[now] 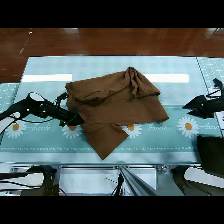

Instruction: Fold the shirts.

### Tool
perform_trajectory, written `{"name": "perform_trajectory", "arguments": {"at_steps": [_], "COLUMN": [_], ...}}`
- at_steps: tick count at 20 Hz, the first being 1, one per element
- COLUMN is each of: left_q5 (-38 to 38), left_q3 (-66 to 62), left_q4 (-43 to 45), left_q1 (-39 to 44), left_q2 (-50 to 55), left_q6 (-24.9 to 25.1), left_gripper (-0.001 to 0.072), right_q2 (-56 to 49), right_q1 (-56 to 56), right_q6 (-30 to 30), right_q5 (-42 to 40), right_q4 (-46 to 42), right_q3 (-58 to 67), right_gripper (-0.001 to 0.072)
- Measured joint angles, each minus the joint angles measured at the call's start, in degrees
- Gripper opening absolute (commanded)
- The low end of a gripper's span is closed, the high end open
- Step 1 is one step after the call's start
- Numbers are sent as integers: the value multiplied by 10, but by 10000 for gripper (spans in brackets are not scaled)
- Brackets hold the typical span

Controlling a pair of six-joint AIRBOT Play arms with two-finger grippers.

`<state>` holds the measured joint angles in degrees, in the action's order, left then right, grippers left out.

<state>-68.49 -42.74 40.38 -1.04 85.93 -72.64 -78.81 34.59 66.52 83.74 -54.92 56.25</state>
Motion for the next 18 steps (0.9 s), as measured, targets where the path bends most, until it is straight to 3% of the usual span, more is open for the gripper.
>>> {"name": "perform_trajectory", "arguments": {"at_steps": [1, 8, 12, 14, 15, 16, 18], "left_q5": [0, -20, -25, -27, -27, -28, -31], "left_q3": [0, 0, 0, 0, -1, -4, -17], "left_q4": [-6, -17, -19, -19, -19, -20, -20], "left_q1": [2, 0, -3, -9, -15, -21, -38], "left_q2": [7, 18, -7, -26, -36, -46, -70], "left_q6": [0, 15, 29, 35, 36, 37, 39], "left_gripper": [21, 20, 20, 20, 20, 20, 20], "right_q2": [0, 0, 0, 0, 0, 0, 1], "right_q1": [-5, -101, -162, -186, -196, -203, -209], "right_q6": [-5, -28, -28, -24, -22, -19, -13], "right_q5": [-4, -80, -129, -147, -152, -156, -155], "right_q4": [3, 13, 16, 16, 16, 16, 17], "right_q3": [-12, -64, -70, -71, -71, -71, -70], "right_gripper": [556, 555, 506, 271, 103, 27, 26]}}
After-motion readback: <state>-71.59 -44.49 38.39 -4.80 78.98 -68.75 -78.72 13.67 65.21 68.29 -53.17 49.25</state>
